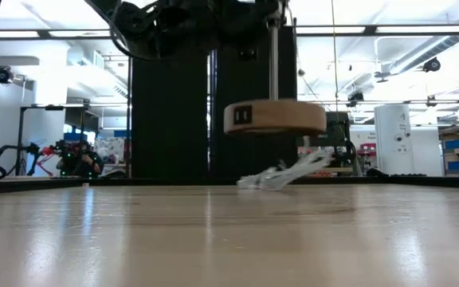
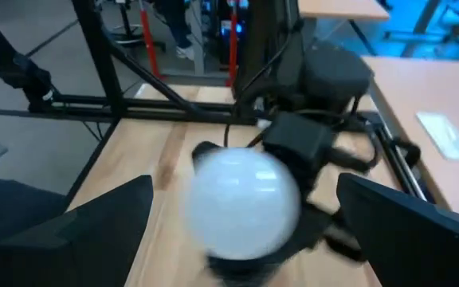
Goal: Screw lightbulb
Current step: Insert the lightbulb into the lamp
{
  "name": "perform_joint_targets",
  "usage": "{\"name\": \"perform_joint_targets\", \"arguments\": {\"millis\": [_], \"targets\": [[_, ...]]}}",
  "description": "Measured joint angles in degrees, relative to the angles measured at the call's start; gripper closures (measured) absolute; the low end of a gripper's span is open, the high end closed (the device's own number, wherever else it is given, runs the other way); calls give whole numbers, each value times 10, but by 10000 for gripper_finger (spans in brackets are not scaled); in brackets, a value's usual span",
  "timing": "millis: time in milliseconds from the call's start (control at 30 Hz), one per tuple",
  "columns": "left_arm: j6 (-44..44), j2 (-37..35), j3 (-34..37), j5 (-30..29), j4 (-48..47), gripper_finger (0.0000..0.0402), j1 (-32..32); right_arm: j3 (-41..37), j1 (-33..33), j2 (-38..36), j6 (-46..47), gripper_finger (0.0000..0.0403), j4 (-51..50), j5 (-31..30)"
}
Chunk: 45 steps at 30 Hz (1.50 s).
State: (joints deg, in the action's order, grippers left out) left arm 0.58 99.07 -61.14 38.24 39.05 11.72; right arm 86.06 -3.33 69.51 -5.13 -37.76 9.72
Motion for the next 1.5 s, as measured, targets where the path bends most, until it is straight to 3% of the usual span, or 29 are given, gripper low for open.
{"name": "perform_joint_targets", "arguments": {"millis": [200, 367, 867, 1133, 1500], "targets": [[-11, 1, -6, 14, 0, 261, -7, -1, 7, 33, -22, 11, 52, -1], [-16, 1, -6, 8, 0, 261, -7, -2, 25, 56, -25, 11, 52, 57], [-3, 1, -6, 31, 9, 261, -7, -2, 27, 53, -17, 14, 24, 54], [-13, 1, -6, 22, 18, 261, -4, -2, 27, 56, -26, 72, 28, 47], [2, -3, -5, -66, 14, 261, 15, -2, 26, 55, -17, 150, 33, -86]]}}
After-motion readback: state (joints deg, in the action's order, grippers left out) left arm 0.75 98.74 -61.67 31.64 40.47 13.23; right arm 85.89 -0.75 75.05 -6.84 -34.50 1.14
